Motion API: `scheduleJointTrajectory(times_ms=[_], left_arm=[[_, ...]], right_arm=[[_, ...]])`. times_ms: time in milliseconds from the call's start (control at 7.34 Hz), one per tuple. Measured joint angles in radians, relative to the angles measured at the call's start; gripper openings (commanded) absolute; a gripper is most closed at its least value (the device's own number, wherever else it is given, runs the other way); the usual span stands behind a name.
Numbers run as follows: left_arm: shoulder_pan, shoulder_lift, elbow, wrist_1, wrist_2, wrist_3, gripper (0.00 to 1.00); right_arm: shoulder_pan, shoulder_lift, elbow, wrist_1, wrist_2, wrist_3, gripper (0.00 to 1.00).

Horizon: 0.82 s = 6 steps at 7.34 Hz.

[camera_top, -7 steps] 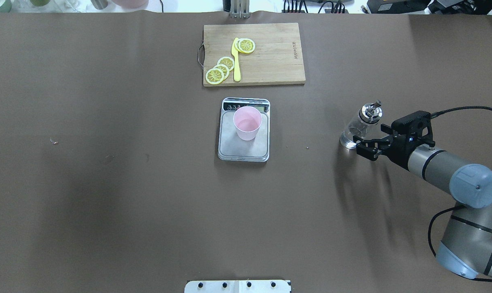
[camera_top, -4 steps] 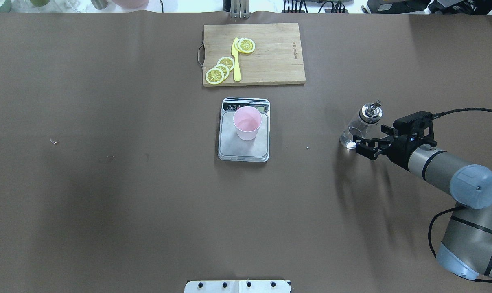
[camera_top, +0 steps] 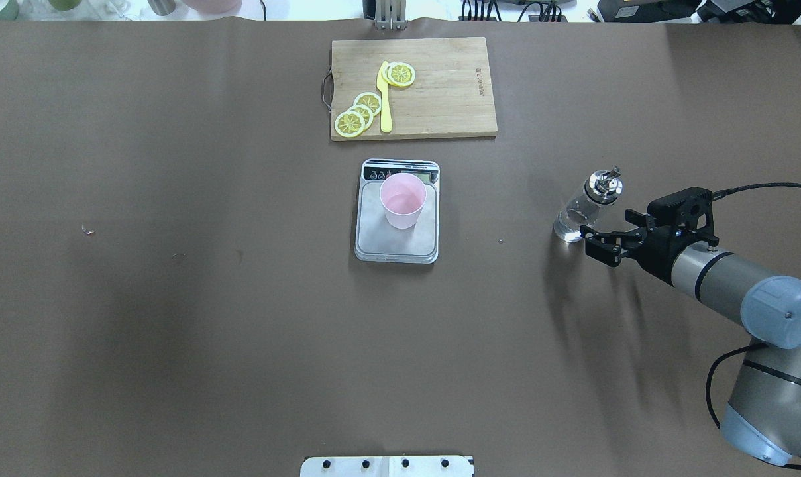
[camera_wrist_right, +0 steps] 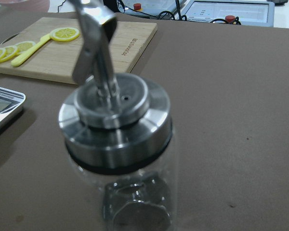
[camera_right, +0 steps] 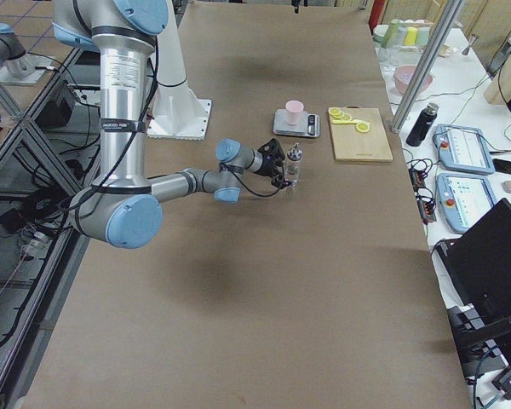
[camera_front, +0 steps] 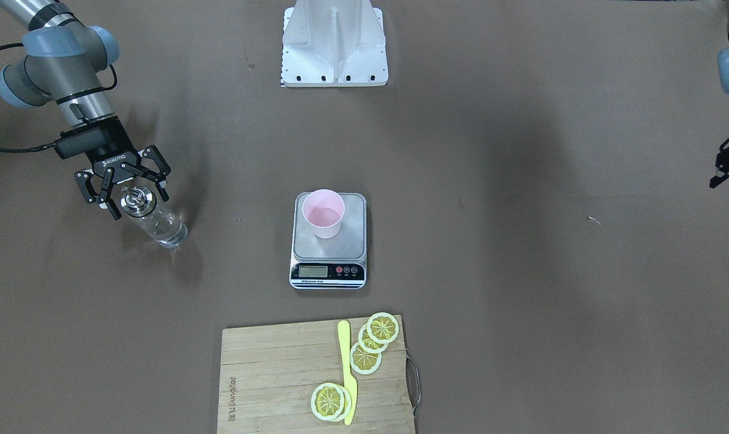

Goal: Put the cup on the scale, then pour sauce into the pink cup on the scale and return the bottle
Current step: 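Open the right gripper and withdraw it from the sauce bottle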

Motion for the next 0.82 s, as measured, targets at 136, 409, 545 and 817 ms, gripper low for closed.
scheduleJointTrajectory(times_ms=[136, 409, 545, 817], left_arm=[[0.000, 0.000, 0.000, 0.000, 0.000, 0.000, 0.98], [0.001, -0.001, 0.001, 0.000, 0.000, -0.001, 0.98], [0.001, -0.001, 0.001, 0.001, 0.000, 0.000, 0.98], [0.000, -0.001, 0.001, 0.001, -0.001, 0.004, 0.98]], right_arm=[[-0.006, -0.014, 0.009, 0.000, 0.001, 0.000, 1.00], [-0.010, -0.073, 0.053, 0.000, 0.021, -0.001, 1.00], [-0.008, -0.096, 0.075, 0.000, 0.047, -0.001, 1.00], [0.025, -0.123, 0.088, 0.000, 0.088, -0.002, 1.00]])
